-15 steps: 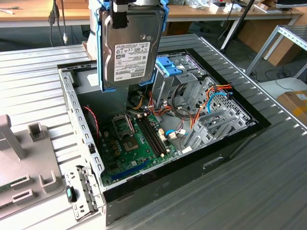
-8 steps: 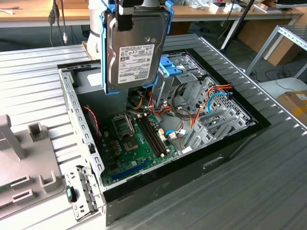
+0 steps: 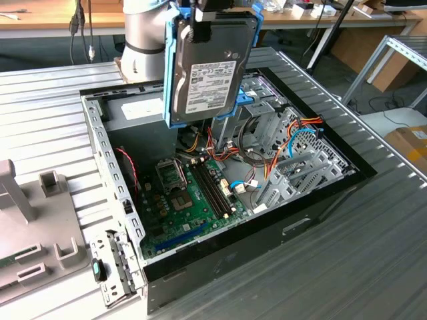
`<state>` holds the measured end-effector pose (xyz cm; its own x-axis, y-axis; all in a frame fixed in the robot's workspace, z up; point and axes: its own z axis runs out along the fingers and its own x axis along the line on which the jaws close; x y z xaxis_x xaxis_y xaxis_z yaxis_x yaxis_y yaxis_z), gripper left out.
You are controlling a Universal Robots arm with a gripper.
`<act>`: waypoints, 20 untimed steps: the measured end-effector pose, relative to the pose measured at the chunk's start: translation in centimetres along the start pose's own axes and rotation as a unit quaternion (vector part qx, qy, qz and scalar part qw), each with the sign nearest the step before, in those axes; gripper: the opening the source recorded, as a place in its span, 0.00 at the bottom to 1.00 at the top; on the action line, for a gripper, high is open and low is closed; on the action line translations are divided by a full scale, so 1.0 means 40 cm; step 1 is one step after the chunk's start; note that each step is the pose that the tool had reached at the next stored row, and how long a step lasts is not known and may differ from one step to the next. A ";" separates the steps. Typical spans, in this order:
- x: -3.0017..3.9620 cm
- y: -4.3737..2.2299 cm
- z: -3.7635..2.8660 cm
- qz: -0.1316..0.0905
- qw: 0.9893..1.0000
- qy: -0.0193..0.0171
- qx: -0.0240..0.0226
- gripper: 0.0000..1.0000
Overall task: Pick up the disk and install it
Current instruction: 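Pick up the disk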
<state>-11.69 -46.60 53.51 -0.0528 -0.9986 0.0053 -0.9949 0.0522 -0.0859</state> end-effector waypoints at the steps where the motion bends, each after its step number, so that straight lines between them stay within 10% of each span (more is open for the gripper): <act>1: -0.001 -0.016 0.001 0.000 1.000 0.000 0.000 0.37; 7: 0.023 -0.077 0.007 0.000 1.000 0.000 0.000 0.37; 20: 0.185 -0.108 0.012 0.000 1.000 0.000 0.000 0.37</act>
<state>-7.74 -54.22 53.44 -0.0527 -0.9986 0.0052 -0.9950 0.0521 -0.0857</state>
